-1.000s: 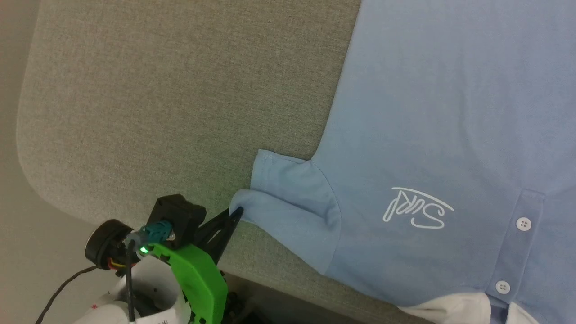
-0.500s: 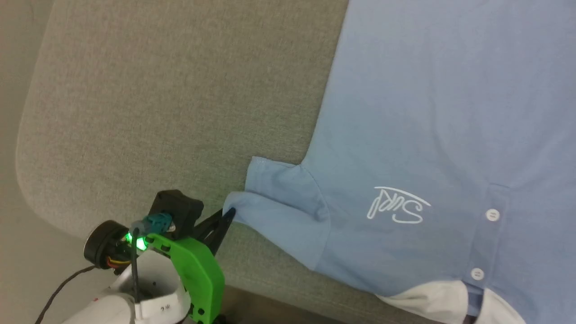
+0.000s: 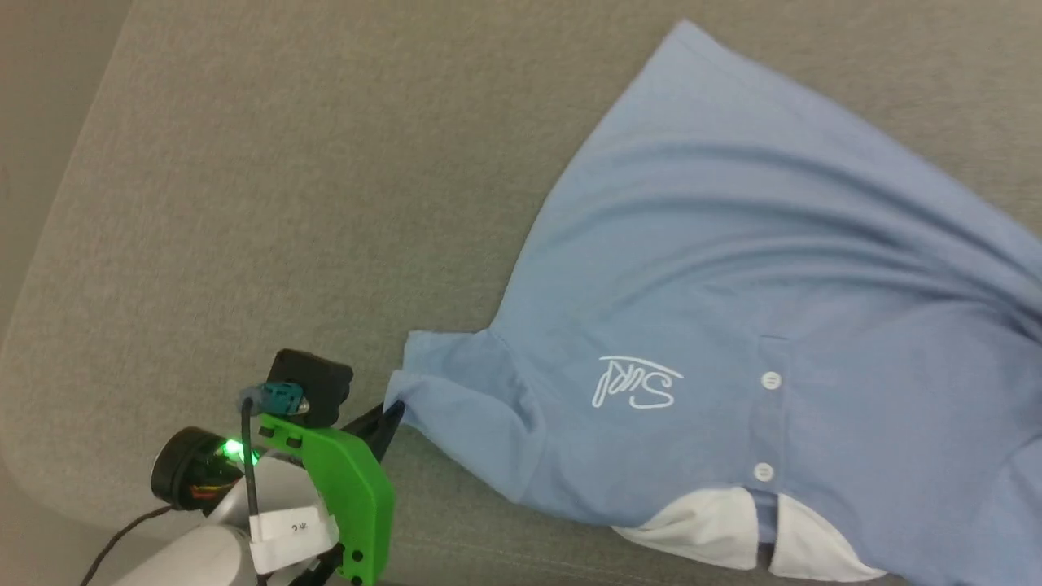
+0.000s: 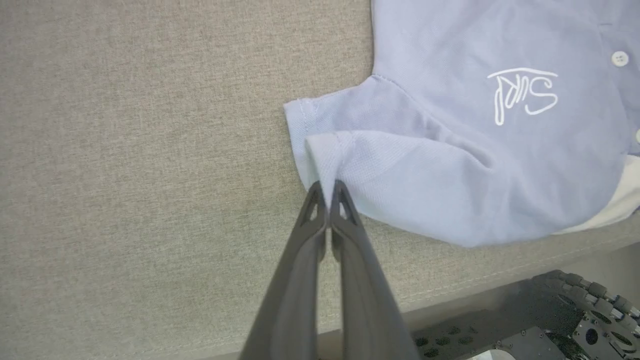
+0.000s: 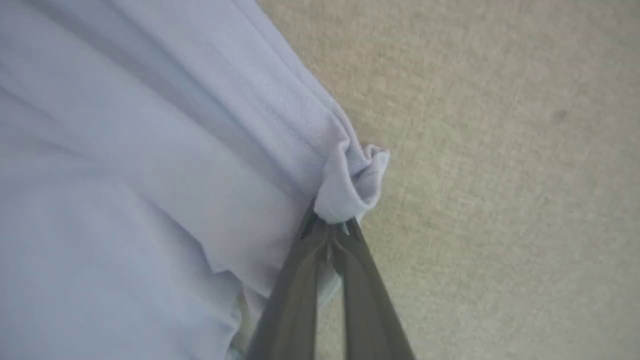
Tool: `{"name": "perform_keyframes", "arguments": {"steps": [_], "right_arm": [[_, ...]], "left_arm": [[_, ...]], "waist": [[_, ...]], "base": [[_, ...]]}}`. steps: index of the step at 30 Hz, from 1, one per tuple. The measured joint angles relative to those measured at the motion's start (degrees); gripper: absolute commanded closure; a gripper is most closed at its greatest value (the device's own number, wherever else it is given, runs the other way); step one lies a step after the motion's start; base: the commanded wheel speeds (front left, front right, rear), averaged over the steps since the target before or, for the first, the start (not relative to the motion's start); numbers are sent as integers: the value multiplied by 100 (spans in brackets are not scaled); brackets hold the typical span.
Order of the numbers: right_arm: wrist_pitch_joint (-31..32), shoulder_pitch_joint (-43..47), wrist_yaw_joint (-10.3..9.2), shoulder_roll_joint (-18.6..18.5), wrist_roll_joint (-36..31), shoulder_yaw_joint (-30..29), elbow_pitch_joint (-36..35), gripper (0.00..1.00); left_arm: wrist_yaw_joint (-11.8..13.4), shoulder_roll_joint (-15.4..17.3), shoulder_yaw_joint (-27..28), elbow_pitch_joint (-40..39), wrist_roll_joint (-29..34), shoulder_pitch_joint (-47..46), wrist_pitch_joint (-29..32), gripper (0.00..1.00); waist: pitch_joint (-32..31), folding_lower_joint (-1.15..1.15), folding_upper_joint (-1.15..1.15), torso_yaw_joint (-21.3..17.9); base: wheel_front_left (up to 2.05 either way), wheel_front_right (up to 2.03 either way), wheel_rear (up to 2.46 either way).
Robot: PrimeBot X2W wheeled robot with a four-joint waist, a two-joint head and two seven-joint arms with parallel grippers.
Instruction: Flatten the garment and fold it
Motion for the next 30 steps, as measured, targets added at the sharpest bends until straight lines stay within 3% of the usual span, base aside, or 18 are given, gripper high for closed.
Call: {"name": "perform_keyframes", "arguments": {"steps": [6,14,25,26,27,30], "right_arm": [[-96,862,0,-313,176,58,-188,100],[73,2057,0,-450,368,-180,-466,100],[225,3032,0,-215,57,-861,-693,100],[225,3063,0,-186,12,-956,-737,55],[226,3078,0,-165,-19,-1048,-805,0],[278,3081,0,-119,-80,-1393,-1115,0]], "left_arm": [[97,-30,66,129,-81,126,-53,100],[169,-41,51,258,-147,376,-104,100],[169,-272,-44,563,-166,394,-157,100],[169,-292,-54,576,-166,394,-171,100],[169,-310,-60,584,-166,393,-172,100],[169,-352,-90,620,-166,393,-192,100]], "waist": [[-443,0,0,-352],[-921,0,0,-731],[-1271,0,0,-959],[-1284,0,0,-954],[-1292,0,0,-943],[-1317,0,0,-901]], "base": [[0,0,0],[0,0,0],[0,0,0],[0,0,0],[0,0,0],[0,0,0]]}}
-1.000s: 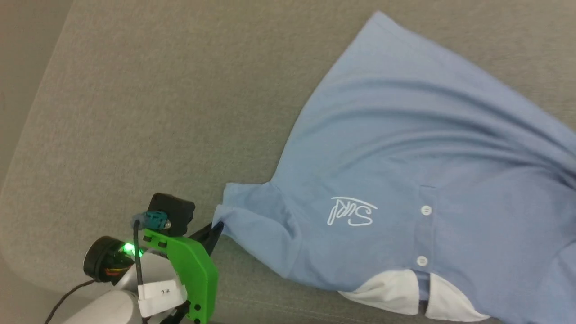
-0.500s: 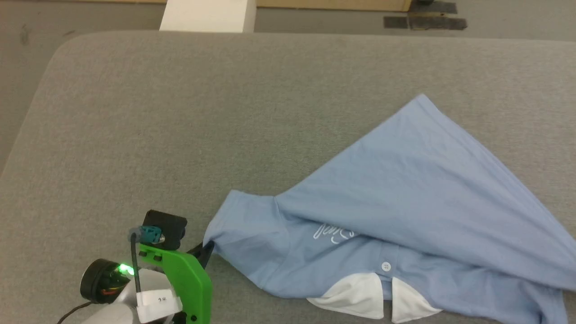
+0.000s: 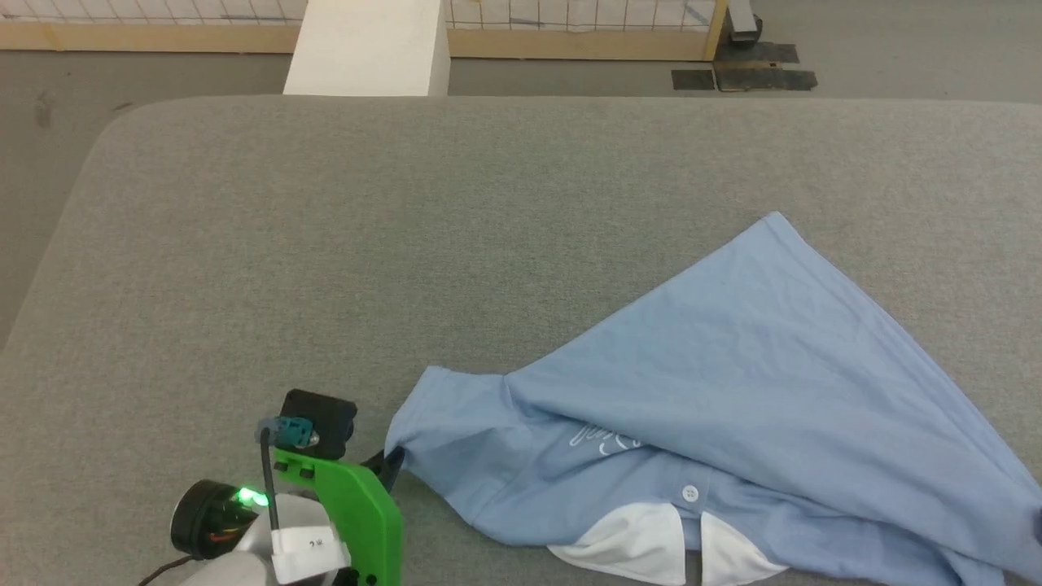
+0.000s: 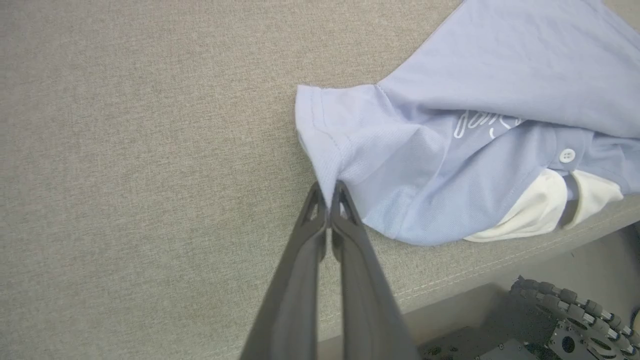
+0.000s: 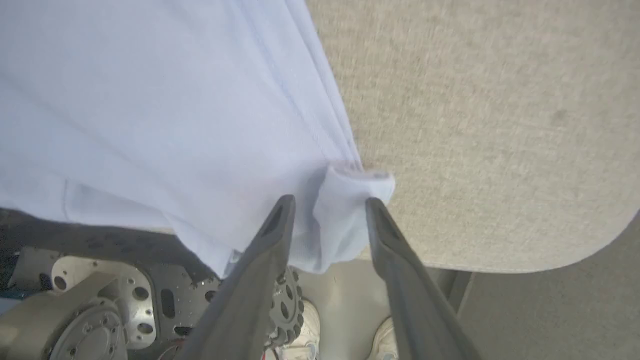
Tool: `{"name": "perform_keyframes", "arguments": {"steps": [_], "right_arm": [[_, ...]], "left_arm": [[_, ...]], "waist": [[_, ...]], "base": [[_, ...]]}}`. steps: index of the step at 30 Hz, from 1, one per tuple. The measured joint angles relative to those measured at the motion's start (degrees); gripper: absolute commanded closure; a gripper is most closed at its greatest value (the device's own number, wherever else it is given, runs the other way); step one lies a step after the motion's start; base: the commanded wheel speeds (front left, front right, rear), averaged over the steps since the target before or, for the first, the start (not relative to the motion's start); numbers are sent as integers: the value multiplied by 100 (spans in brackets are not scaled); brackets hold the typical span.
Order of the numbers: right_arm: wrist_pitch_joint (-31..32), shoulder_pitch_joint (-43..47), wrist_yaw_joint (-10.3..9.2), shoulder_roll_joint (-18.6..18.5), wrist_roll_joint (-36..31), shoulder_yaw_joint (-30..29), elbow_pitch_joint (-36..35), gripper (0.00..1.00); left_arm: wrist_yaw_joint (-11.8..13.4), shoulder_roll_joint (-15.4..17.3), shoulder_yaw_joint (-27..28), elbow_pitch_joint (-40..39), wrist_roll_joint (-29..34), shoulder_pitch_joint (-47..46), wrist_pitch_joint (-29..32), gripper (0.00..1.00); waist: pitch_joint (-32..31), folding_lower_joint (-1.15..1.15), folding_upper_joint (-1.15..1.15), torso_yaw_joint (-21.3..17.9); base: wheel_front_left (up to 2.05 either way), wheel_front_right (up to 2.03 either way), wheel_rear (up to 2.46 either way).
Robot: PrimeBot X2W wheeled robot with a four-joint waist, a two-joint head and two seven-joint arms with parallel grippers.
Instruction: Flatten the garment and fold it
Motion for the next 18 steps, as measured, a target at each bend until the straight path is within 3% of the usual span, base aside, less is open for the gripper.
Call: {"name": "perform_keyframes", "arguments": {"steps": [10,18], "right_arm": [[311,-655,0,770,-413,-1168,-1125,0],[1122,-1674,0,1456,-1043,-1158,-1077,0]], "left_arm": [[57,-254,8,47,84,-141,-200,100],[16,-445,-54,-110,218,-527,-229,100]], "waist": [[106,0,0,305],[503,0,0,665]], "base": [[0,0,0],[0,0,0]]}}
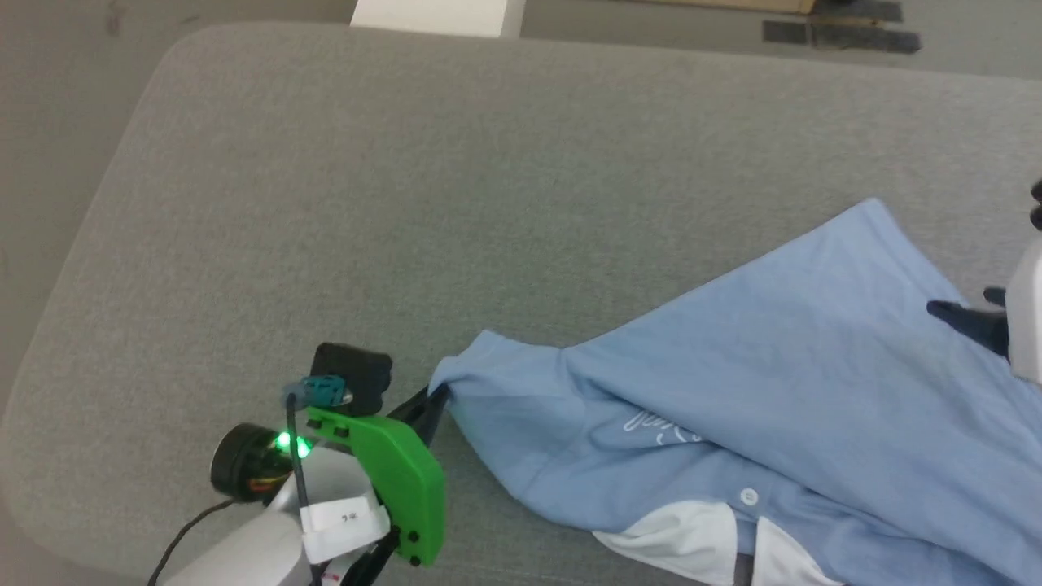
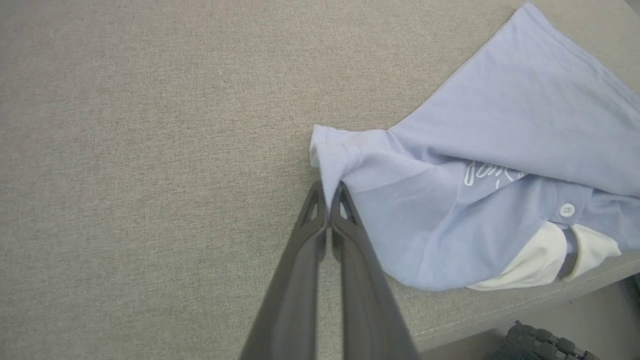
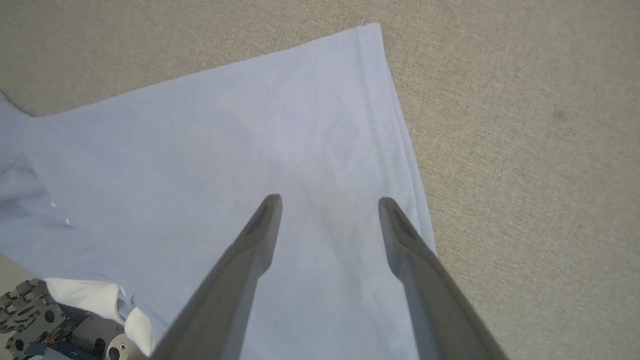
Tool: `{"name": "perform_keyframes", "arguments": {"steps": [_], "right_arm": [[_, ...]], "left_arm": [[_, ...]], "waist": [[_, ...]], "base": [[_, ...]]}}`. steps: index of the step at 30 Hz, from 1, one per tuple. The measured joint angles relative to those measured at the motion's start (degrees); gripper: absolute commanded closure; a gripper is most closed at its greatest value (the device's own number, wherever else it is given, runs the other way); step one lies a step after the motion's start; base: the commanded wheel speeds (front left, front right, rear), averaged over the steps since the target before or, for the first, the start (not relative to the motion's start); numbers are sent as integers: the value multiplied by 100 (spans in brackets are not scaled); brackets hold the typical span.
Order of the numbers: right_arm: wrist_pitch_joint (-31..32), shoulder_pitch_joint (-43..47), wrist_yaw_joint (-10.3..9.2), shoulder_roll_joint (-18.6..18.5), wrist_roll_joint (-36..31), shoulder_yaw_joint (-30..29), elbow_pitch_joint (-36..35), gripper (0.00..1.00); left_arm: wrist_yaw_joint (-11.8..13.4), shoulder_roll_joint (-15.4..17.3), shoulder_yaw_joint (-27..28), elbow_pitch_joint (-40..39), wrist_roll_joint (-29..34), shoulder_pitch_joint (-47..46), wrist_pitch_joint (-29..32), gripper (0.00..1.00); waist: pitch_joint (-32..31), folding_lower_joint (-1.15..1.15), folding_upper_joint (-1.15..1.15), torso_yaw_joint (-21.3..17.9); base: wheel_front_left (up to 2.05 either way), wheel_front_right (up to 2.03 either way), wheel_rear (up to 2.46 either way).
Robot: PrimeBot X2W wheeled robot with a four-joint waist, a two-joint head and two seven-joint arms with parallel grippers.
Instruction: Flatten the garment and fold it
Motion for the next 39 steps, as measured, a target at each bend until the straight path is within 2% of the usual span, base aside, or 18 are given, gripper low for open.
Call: {"name": "perform_keyframes", "arguments": {"steps": [5,14,22,27,29,33,39], "right_arm": [[405,-705,0,48,-385,176,349,0],[692,-1582,0,-176,-698,383,1047,0],[834,-1670,0,-577,-780,864,1181,0],[800,-1656,1,-756,-676,938,1122,0],[784,-1653,2,-840,-631,1035,1054,100],[611,-1650,1,-927,-522,1115,1027,100],[187,-1636,-2,-836,-318,1140,1212,100]], "left_arm": [[-47,-87,-69,-137,172,-233,-1,100],[-85,-298,-212,-189,320,-427,-27,100],[-93,-438,-253,-175,346,-485,-112,100],[-92,-466,-267,-171,360,-487,-136,100],[-92,-466,-268,-151,360,-487,-157,100],[-92,-465,-269,-88,360,-486,-178,100],[-93,-454,-235,-7,348,-487,-177,100]], "waist": [[328,0,0,240],[938,0,0,709],[1349,0,0,1104],[1484,0,-1,1246],[1519,0,-1,1283],[1508,0,0,1299],[1337,0,0,1219]], "base": [[0,0,0],[0,0,0],[0,0,0],[0,0,0],[0,0,0],[0,0,0],[0,0,0]]}}
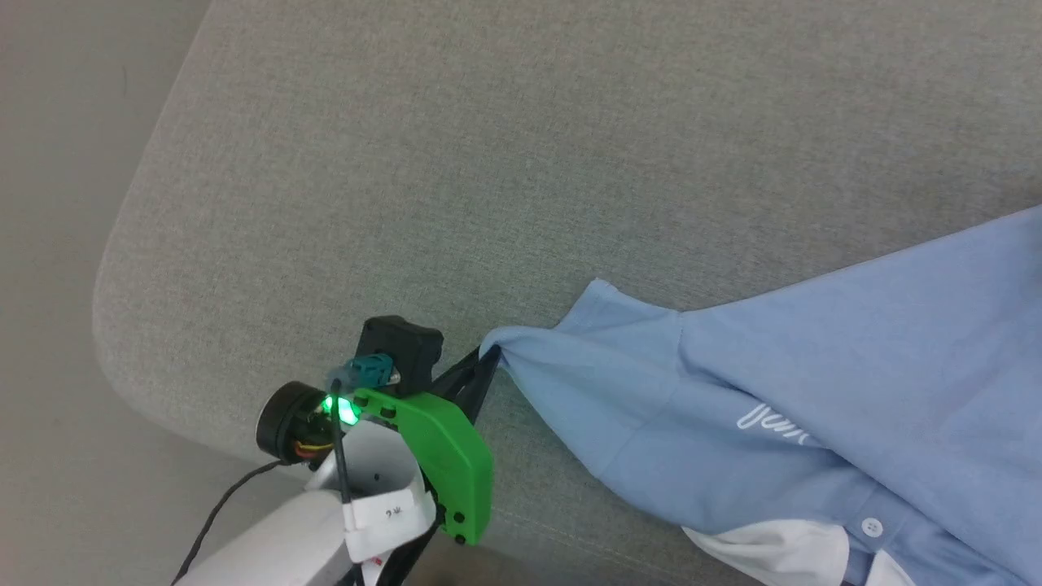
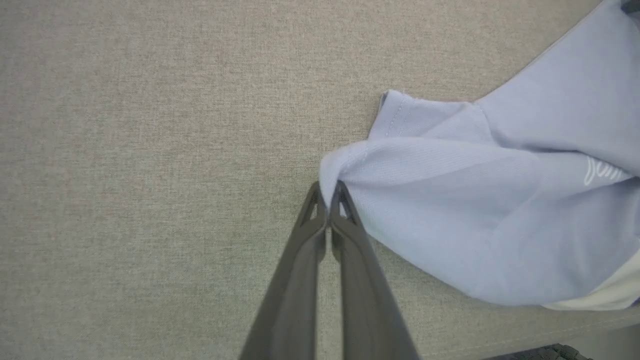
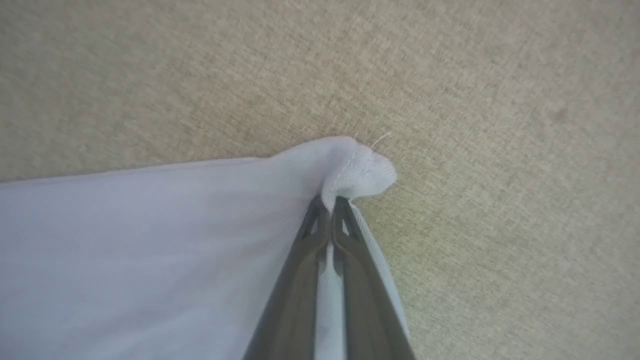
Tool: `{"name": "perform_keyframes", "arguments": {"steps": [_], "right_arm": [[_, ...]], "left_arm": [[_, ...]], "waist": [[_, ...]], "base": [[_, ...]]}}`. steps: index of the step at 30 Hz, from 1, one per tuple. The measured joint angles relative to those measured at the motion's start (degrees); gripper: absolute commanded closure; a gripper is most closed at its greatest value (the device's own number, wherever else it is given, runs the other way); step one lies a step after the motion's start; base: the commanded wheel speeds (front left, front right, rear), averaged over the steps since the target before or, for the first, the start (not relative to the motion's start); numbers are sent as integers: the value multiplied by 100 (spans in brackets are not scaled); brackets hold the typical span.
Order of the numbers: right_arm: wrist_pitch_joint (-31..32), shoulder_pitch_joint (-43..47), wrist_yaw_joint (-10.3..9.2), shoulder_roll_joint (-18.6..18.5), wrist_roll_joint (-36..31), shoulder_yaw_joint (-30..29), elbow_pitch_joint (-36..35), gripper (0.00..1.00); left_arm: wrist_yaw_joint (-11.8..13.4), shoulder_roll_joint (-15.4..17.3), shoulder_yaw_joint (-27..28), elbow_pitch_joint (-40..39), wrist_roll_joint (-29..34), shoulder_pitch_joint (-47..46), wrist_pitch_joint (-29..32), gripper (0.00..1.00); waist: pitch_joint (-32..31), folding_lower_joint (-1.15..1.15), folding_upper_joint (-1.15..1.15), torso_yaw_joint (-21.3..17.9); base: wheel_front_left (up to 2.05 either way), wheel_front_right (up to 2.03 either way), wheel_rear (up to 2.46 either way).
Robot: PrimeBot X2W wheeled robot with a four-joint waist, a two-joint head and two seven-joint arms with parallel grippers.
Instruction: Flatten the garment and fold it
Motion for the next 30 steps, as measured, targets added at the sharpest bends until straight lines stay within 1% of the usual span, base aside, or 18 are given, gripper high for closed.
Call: {"name": "perform_keyframes", "arguments": {"steps": [5,7,12,21,27,30], "right_arm": [[-556,3,1,175,282,48,94,100],[-809,-7,1,191,407,75,44,100],[-1408,-154,1,60,689,283,-266,100],[-2499,-350,1,-222,1156,398,-842,100],[-3136,-406,1,-297,1348,323,-1236,100],[-3364,-480,1,-234,1539,155,-1326,100]], "left_arm": [[-23,70,94,64,-59,-19,22,100],[-24,129,153,85,-93,-29,37,100],[-25,312,365,120,-147,-108,53,100],[-75,654,873,57,-186,-492,-33,100],[-91,916,1390,-38,-183,-971,-248,100],[-127,1067,1684,-70,-163,-1226,-408,100]], "waist": [[-267,1,0,-126],[-395,1,0,-184],[-748,1,0,-389],[-1348,1,0,-841],[-1729,0,0,-1145],[-1901,0,0,-1296]], "base": [[0,0,0],[0,0,0],[0,0,0],[0,0,0],[0,0,0],[0,0,0]]}}
